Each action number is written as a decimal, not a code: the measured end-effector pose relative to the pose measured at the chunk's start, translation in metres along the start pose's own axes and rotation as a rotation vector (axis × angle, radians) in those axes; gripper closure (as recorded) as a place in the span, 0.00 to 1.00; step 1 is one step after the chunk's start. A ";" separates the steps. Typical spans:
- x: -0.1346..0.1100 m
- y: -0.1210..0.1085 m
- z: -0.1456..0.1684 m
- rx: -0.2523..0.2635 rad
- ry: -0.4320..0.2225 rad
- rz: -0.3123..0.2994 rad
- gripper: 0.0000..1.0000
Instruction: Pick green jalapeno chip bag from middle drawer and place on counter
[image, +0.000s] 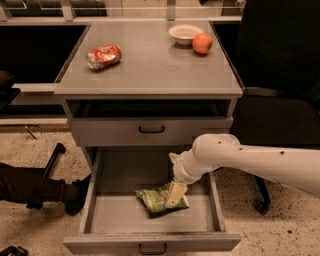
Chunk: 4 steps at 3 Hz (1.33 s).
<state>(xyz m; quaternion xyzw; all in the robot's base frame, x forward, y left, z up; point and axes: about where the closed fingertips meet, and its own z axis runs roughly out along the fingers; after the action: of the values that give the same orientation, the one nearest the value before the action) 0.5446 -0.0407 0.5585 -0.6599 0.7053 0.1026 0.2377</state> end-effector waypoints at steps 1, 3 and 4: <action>0.007 0.000 0.023 -0.004 -0.031 -0.009 0.00; 0.028 0.003 0.101 -0.024 -0.061 0.002 0.00; 0.039 0.005 0.133 -0.036 -0.091 0.024 0.00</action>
Offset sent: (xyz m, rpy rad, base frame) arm 0.0267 0.0238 -0.1126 0.0665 -0.0166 0.0180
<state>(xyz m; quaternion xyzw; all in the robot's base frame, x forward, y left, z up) 0.5661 -0.0134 0.4243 -0.6500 0.6999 0.1478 0.2565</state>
